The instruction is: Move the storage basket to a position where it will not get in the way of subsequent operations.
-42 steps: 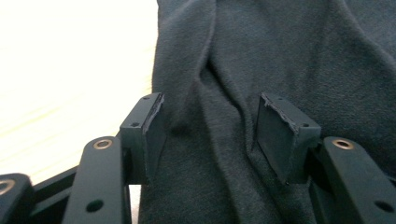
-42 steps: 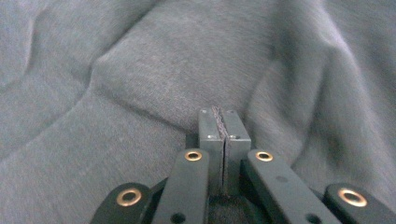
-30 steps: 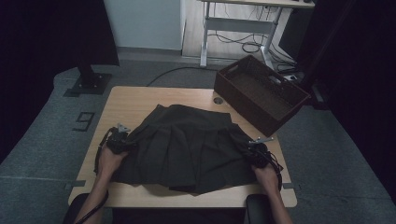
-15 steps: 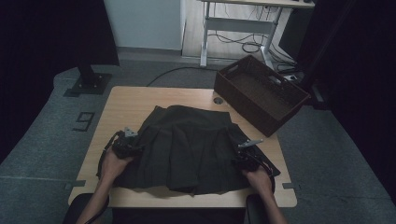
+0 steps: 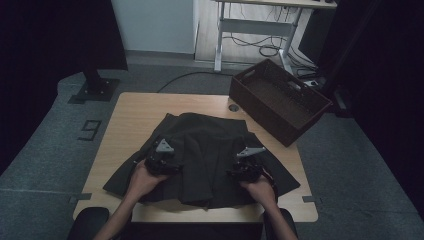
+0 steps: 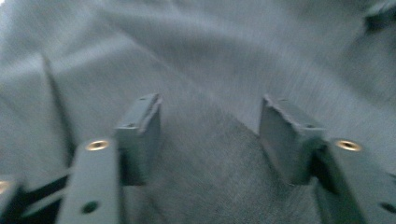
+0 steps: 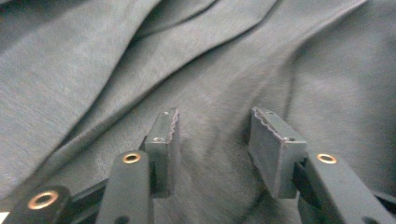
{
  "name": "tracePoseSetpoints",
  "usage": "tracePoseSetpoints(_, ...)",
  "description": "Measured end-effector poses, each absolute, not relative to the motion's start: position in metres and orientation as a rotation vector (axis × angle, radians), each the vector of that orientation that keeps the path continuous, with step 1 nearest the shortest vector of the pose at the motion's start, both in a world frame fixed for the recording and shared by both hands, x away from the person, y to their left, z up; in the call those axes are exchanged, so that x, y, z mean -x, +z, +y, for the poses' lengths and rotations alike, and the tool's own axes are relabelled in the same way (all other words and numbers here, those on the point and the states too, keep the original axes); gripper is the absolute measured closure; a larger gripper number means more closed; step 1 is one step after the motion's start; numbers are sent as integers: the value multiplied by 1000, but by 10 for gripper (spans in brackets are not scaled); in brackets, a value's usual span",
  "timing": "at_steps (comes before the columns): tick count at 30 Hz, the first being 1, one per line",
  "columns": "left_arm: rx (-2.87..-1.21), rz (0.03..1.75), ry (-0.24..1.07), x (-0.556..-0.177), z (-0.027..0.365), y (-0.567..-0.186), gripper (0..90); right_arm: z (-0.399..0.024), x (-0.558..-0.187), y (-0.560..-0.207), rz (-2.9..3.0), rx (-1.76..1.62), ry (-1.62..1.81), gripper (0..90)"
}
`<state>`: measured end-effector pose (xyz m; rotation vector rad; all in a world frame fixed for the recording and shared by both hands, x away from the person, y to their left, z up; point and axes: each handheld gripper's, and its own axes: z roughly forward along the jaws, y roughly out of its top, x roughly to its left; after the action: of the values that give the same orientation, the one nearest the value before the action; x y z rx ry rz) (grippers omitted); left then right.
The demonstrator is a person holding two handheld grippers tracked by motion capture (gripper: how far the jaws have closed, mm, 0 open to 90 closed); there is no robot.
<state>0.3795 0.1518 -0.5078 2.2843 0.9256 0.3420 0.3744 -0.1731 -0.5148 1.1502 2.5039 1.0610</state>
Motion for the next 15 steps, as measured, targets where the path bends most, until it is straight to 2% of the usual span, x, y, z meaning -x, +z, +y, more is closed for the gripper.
tracePoseSetpoints(3, -2344, 921, 362, -380, 156, -521, 681, -168, -373, -528, 2527, -1148, 969, 547)
tracePoseSetpoints(7, -2362, 929, 391, -382, 162, -523, 822, -174, -373, -535, 2489, -1151, 931, 790)
tracePoseSetpoints(9, -2391, 933, 443, -383, 164, -521, 840, -177, -374, -535, 2489, -1152, 927, 854)
tracePoseSetpoints(15, -2392, 994, 477, -389, 186, -520, 844, -196, -381, -533, 2455, -1197, 869, 870)
